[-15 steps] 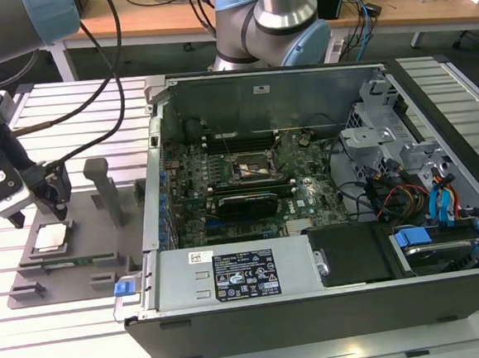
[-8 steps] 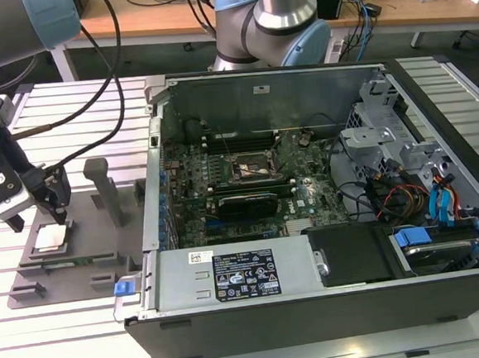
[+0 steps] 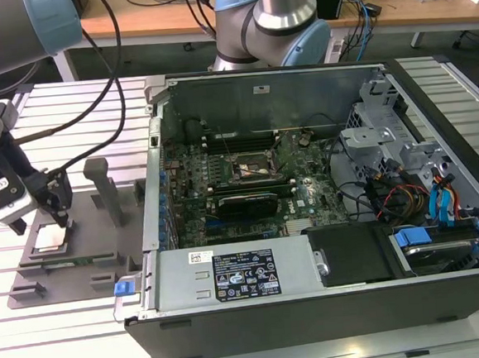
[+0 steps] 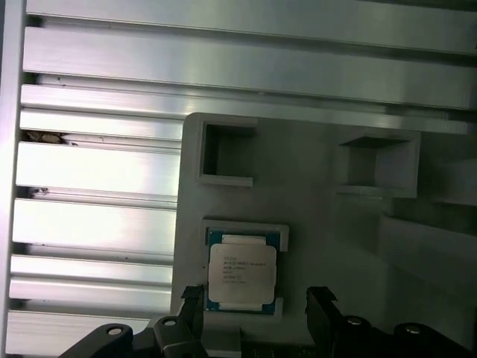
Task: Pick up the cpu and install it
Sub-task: 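Pick up the cpu and move it towards the insertion slot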
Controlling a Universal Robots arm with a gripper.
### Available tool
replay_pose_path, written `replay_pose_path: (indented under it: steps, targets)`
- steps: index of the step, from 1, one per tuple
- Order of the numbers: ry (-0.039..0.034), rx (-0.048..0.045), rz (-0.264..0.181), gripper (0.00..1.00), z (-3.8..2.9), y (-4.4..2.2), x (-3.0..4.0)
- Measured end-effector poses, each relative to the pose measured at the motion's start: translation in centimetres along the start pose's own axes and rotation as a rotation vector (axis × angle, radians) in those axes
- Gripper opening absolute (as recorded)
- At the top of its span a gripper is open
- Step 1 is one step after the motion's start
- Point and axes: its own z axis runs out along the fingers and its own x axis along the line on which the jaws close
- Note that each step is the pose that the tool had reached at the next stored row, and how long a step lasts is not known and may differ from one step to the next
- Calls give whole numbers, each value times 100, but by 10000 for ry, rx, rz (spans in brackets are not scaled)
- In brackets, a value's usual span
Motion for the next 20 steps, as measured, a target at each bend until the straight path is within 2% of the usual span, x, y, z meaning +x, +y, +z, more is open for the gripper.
replay_pose_path:
  steps: [11, 20]
  targets:
    - [1, 0, 0, 66, 124, -17, 5]
    - [0, 0, 0, 66, 196, -19, 8]
